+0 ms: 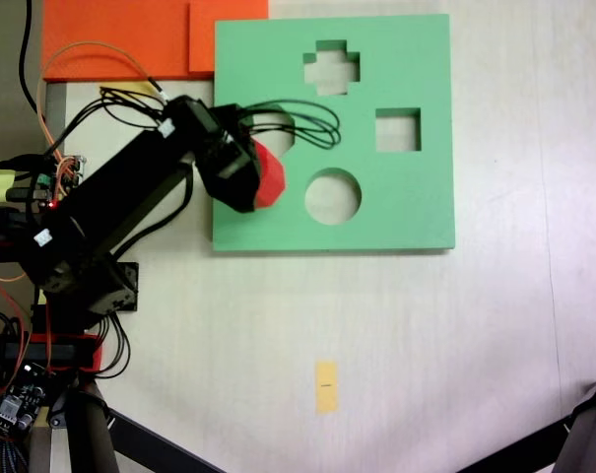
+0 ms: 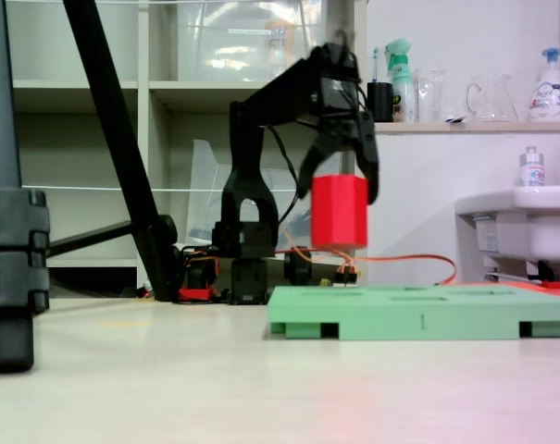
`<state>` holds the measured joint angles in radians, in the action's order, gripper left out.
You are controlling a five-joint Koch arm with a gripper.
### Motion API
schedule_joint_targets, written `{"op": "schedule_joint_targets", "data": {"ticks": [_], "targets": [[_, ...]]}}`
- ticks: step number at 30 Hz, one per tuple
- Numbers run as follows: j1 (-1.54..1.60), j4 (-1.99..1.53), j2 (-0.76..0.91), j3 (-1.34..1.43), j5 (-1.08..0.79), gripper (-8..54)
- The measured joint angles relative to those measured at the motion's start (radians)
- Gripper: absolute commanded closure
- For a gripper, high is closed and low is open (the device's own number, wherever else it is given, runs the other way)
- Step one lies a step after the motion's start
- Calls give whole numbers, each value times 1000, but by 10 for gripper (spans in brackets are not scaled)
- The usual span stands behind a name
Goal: Put the octagonal pillar block into the corresponding hole
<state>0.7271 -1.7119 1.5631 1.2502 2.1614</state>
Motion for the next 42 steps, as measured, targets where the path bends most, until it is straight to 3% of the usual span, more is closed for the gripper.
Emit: {"op": "schedule_joint_targets", "data": {"ticks": [15,36,39,42], "targets": [[107,184,-153,2,247,241],[133,261,-261,2,235,234],[133,268,-284,2,232,223],[127,287,-333,2,229,149]]}}
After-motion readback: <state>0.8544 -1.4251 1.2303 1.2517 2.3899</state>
